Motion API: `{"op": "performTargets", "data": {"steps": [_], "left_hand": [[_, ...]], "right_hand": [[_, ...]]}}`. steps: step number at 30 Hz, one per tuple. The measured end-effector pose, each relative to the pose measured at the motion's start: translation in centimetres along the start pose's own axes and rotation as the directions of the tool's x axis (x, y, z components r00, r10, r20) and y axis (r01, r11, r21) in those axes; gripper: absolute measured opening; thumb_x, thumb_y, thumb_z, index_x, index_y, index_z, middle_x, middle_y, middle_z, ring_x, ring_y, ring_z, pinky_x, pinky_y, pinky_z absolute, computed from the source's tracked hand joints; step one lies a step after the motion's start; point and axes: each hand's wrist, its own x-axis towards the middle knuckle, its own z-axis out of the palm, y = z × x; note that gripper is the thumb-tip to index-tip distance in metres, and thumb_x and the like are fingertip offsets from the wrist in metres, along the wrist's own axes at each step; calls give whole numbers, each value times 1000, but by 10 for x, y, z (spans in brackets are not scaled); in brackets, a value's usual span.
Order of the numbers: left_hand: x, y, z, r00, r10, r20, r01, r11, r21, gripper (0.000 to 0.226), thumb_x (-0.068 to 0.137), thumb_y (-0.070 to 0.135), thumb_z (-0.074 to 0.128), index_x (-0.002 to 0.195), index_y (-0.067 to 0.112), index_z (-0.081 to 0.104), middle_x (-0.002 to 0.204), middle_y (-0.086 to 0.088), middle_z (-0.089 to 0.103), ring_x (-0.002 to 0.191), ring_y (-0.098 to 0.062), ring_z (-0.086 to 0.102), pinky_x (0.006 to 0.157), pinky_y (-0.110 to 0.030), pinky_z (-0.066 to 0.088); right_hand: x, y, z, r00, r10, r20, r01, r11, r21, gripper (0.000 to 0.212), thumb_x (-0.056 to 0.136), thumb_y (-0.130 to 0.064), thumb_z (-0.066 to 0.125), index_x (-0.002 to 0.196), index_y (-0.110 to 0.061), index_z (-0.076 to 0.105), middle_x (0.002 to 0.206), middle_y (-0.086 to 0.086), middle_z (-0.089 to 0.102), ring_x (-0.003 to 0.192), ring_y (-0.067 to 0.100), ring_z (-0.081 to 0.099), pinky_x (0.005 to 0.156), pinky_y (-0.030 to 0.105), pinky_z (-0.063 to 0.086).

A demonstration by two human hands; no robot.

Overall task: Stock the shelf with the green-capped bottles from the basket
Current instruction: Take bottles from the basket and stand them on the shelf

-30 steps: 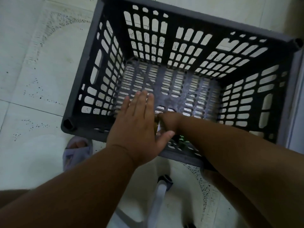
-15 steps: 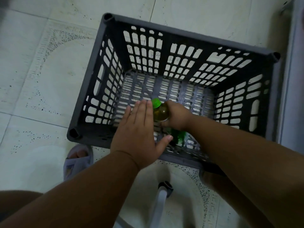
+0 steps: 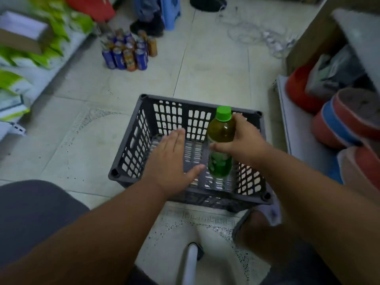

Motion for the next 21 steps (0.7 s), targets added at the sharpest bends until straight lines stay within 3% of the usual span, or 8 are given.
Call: {"op": "performTargets", "data": {"steps": [4, 8, 12, 14, 16, 19, 21], "left_hand": [[-18, 38, -35, 998, 57, -37, -63, 978, -198, 102, 85, 69, 54, 159, 26, -2, 167, 7, 3, 152, -14, 5, 119, -33, 8], [-20, 78, -57, 985, 170, -23, -169, 936, -308, 102, 81, 67, 61, 159, 30, 8, 165, 8, 15, 150, -10, 14, 116, -32, 16], [-20, 119, -62, 968, 240, -73, -246, 855, -457, 100, 77, 62, 71, 158, 31, 21, 160, 7, 30, 144, -9, 29, 113, -29, 25], [-22, 140, -64, 957, 277, -82, -277, 795, -540, 96, 75, 55, 77, 155, 31, 29, 154, 8, 39, 136, -5, 37, 107, -25, 32], [-23, 159, -67, 938, 335, -86, -322, 755, -571, 94, 74, 53, 79, 153, 30, 33, 151, 9, 42, 135, -6, 39, 110, -28, 35], [-25, 190, -73, 894, 438, -99, -402, 683, -610, 92, 74, 50, 81, 151, 30, 35, 148, 10, 44, 134, -6, 42, 112, -35, 38], [-28, 212, -74, 854, 510, -97, -451, 635, -627, 87, 74, 47, 82, 148, 32, 38, 142, 13, 48, 128, -3, 44, 109, -32, 39]], "right_hand": [[-47, -21, -30, 987, -72, -141, 78, 996, 35, 76, 67, -36, 88, 130, -27, 46, 118, -6, 60, 109, 14, 59, 92, 36, 54], [-88, -29, -57, 956, -117, -270, 139, 988, 63, 76, 63, -55, 84, 125, -29, 50, 113, -10, 65, 102, 6, 64, 86, 34, 56], [-125, -35, -83, 904, -137, -405, 195, 975, 105, 65, 74, -44, 83, 126, -22, 51, 113, -6, 67, 103, 6, 66, 90, 38, 57], [-146, -36, -98, 874, -111, -474, 198, 971, 137, 69, 69, -46, 85, 126, -22, 54, 114, -5, 68, 106, 9, 67, 93, 42, 56], [-168, -38, -113, 835, -92, -542, 191, 973, 131, 75, 61, -52, 85, 124, -23, 55, 114, -4, 69, 107, 12, 67, 93, 44, 56], [-208, -38, -132, 772, -42, -635, 151, 981, 119, 79, 57, -56, 85, 124, -26, 56, 115, -6, 69, 108, 12, 67, 92, 41, 56], [-239, -38, -140, 718, -12, -696, 104, 990, 90, 74, 62, -52, 86, 124, -26, 56, 114, -8, 69, 104, 5, 66, 86, 30, 55]]}}
